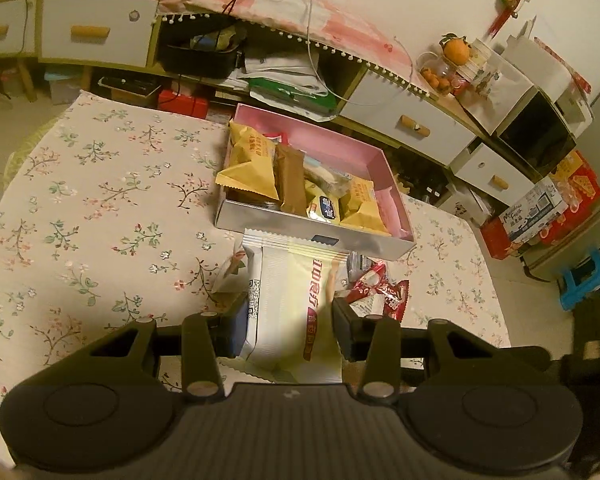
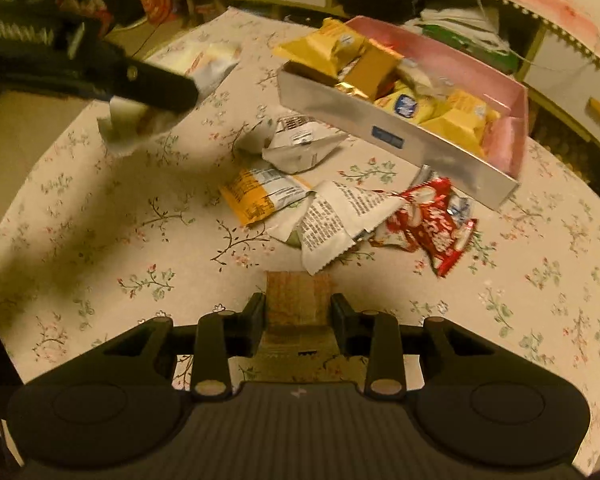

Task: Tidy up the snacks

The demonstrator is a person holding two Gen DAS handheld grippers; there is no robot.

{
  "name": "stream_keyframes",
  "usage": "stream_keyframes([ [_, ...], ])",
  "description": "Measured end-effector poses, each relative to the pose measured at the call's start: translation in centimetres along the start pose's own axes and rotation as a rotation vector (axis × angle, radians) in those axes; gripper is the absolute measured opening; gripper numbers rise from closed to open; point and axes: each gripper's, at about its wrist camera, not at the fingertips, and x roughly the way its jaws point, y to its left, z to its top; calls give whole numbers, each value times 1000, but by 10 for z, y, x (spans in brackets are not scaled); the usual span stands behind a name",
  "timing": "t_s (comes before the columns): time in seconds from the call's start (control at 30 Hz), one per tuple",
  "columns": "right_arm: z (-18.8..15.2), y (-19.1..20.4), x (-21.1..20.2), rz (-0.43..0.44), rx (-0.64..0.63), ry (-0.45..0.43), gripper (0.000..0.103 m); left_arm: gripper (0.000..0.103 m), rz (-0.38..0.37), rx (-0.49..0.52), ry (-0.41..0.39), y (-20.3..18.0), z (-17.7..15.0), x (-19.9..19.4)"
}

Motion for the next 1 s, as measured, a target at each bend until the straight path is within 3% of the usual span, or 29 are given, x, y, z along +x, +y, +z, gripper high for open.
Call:
stream_keyframes([
  [0.47,0,-24,-38,7,86,-82,31,49,-4,11,1,-3,0,1],
  [1.0,4,-63,-64,0,283,-200,32,49,-9,48,-10,-17,5,8],
])
